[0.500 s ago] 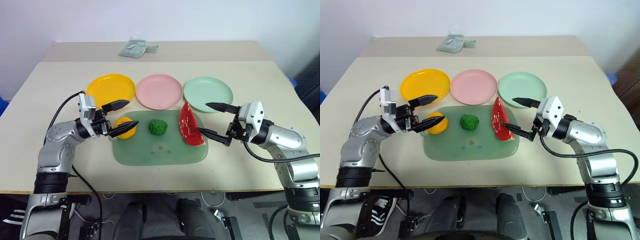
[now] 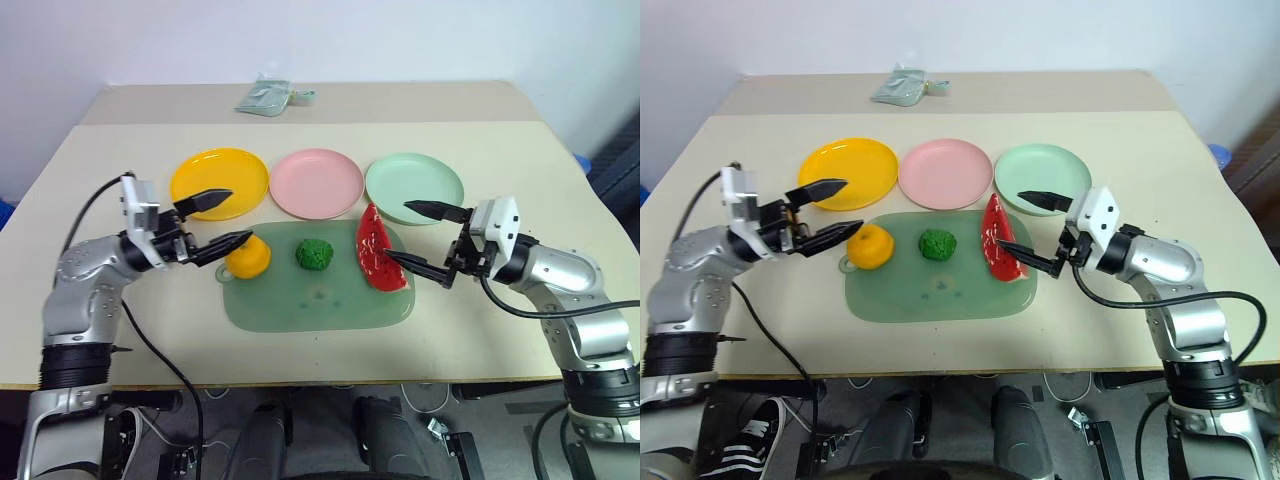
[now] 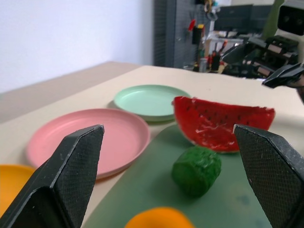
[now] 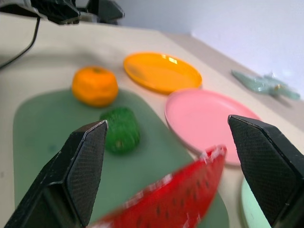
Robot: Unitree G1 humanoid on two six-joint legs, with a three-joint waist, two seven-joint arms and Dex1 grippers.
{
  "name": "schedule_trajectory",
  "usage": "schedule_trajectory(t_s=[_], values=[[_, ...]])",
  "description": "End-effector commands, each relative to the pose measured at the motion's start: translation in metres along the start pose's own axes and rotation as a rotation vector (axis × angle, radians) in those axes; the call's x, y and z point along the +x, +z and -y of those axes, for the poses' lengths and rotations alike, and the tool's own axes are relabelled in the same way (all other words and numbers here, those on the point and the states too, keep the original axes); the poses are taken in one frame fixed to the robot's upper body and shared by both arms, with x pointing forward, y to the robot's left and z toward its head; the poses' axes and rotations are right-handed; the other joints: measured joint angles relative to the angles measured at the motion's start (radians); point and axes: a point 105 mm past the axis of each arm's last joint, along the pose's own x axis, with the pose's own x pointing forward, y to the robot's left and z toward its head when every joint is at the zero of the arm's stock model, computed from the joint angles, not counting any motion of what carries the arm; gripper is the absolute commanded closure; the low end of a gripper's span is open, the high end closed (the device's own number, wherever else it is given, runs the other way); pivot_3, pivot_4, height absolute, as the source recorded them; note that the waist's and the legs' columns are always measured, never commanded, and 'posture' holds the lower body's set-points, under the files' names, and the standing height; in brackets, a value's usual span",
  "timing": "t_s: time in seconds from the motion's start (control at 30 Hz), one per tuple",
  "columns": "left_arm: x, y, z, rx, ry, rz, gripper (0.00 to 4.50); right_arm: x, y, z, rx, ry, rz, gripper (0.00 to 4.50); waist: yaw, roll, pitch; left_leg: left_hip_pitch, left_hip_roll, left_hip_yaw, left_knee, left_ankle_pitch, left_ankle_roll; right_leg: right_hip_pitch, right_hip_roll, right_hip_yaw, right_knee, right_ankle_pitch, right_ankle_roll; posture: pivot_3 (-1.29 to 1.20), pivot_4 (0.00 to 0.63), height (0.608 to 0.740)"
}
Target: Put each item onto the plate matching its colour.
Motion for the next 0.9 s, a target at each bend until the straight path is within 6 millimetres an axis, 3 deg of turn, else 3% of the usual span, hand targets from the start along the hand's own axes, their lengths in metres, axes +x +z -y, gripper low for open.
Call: schedule_trajectory(t_s=[0.03,0.13,0.23,0.33,0.47,0.63,0.9], values=[[-0.013,0.013,0.0,0.013,0.029,0.013,0.0,0.006,0.017,0.003,-0.018,0.038,0.045,0.35,0.0,0.0,0.0,0.0,0.0,0.0,0.0,0.0,0.0,0.0,0.0,0.0,0.0,0.0,0.0,0.0,0.15,0.74],[-0.022,0.014,-0.001,-0.015,0.043,-0.012,0.0,0.004,0.025,0.006,0.063,0.1,0.052,0.35,0.007,0.0,0.0,0.0,0.0,0.0,0.0,0.0,0.0,0.0,0.0,0.0,0.0,0.0,0.0,0.0,0.15,0.74],[-0.025,-0.001,0.002,-0.08,0.057,-0.112,0.0,0.003,0.038,0.004,0.078,0.173,0.042,0.35,0.006,0.0,0.0,0.0,0.0,0.0,0.001,0.0,0.0,0.0,0.0,0.0,0.0,0.0,0.0,0.0,0.15,0.74],[-0.02,-0.018,0.006,-0.018,0.055,-0.226,0.0,0.0,0.052,-0.004,0.053,0.259,-0.009,0.35,0.006,0.0,0.0,0.0,0.0,0.0,0.0,0.0,0.0,0.0,0.0,0.0,0.0,0.0,0.0,0.0,0.15,0.74],[-0.006,-0.027,0.011,0.048,0.022,-0.254,0.0,0.005,0.064,-0.008,0.026,0.296,-0.089,0.35,0.004,0.0,0.0,0.0,0.0,0.0,0.0,0.0,0.0,0.0,0.0,0.0,0.0,0.0,0.0,0.0,0.15,0.74],[0.001,-0.043,0.012,0.072,0.013,-0.284,0.0,0.01,0.072,-0.008,-0.02,0.274,-0.092,0.35,0.004,0.0,0.0,0.0,0.0,0.0,0.0,0.0,0.0,-0.001,0.0,0.0,0.0,0.0,0.0,0.0,0.15,0.74],[0.014,-0.064,0.003,0.122,0.062,-0.317,0.0,0.008,0.067,-0.011,0.003,0.253,-0.075,0.35,0.006,0.0,0.0,-0.001,0.0,0.0,0.0,0.0,0.0,-0.001,0.0,0.0,0.0,0.0,0.0,0.0,0.15,0.74]])
